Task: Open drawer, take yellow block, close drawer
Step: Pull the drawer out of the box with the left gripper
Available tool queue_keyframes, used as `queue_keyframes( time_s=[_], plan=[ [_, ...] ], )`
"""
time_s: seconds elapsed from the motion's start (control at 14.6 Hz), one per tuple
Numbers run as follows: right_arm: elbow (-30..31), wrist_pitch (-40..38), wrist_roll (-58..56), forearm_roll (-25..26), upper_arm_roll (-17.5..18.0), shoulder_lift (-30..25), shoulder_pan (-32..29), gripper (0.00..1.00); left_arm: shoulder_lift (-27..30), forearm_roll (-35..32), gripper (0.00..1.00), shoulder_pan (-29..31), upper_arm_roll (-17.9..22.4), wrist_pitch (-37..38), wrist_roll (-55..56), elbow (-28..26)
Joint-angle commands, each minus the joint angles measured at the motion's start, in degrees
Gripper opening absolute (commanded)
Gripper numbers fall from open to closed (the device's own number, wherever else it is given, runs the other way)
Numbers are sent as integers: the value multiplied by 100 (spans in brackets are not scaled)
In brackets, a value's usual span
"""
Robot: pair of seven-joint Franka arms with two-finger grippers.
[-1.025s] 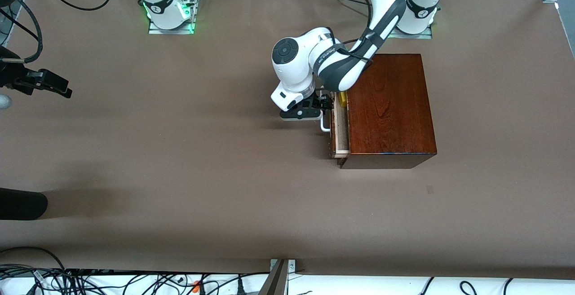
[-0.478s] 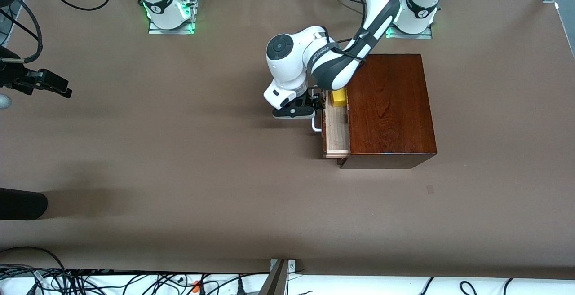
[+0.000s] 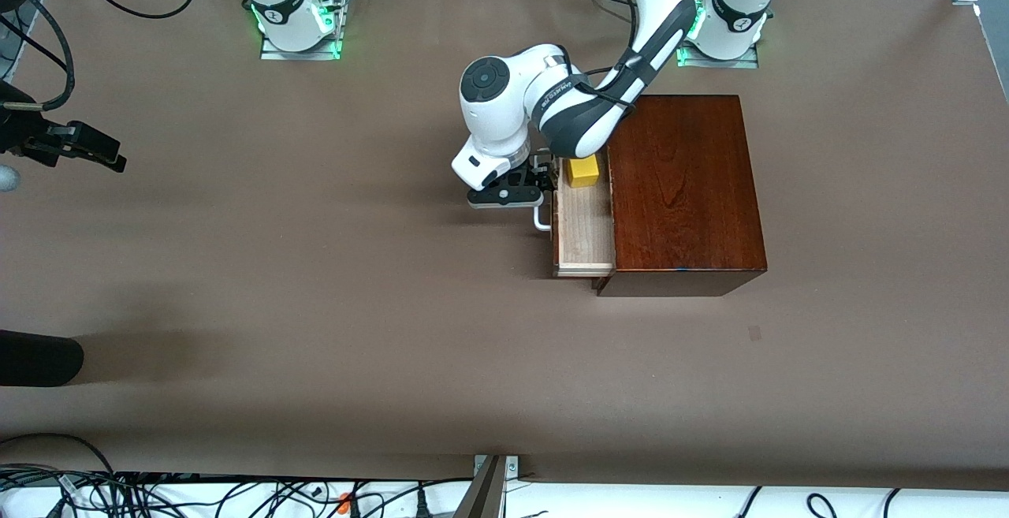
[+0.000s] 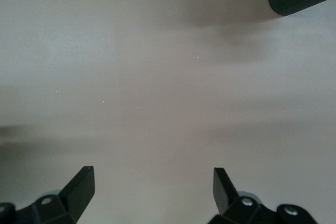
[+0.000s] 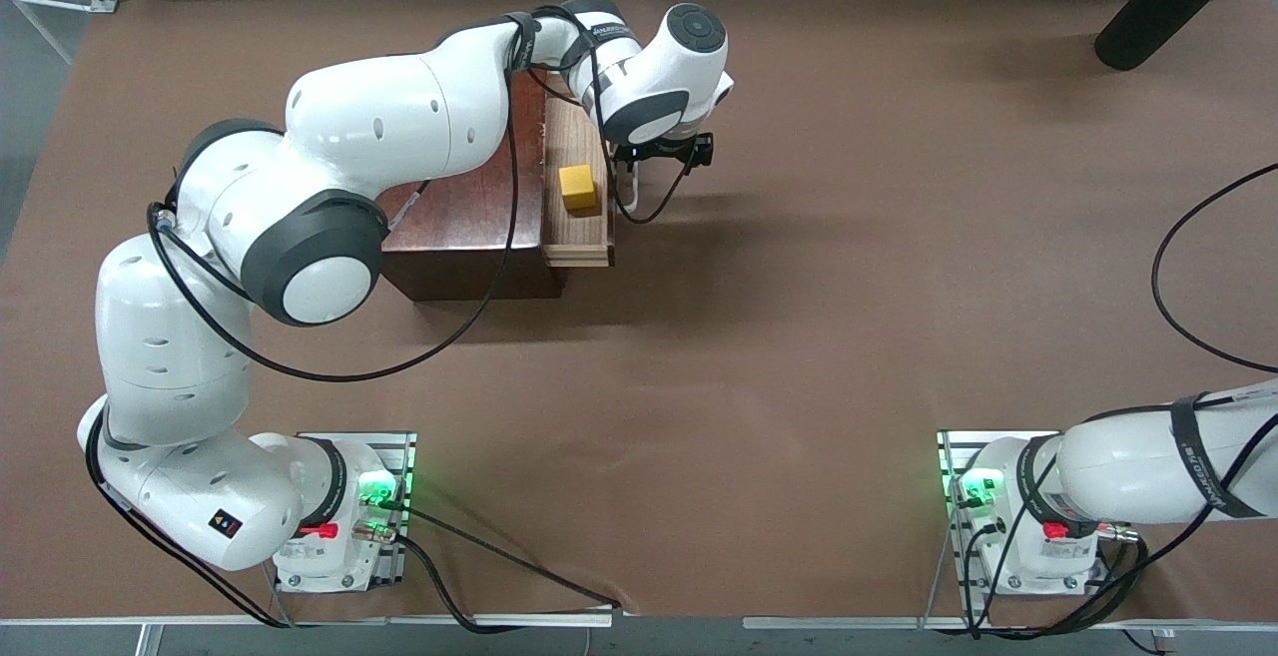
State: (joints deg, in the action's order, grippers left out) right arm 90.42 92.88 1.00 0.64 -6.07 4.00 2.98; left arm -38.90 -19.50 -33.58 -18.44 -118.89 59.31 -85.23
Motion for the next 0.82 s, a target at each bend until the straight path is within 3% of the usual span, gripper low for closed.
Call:
queue_keyframes(
  time_s=[0.0,0.55,0.75],
  plan=[
    [-15,-41,5,15,27,-5,-43,100,-127,227,100,-87,-89,-20,90,410],
    [-7,-68,40,-3,36,-22,-26,100,575,614,100,-26,-115,2412,-103,1316],
    [11,-120,968,-29,97,-48,18,100,1094,736,100,411,-107,3141,-962,1316]
  ],
)
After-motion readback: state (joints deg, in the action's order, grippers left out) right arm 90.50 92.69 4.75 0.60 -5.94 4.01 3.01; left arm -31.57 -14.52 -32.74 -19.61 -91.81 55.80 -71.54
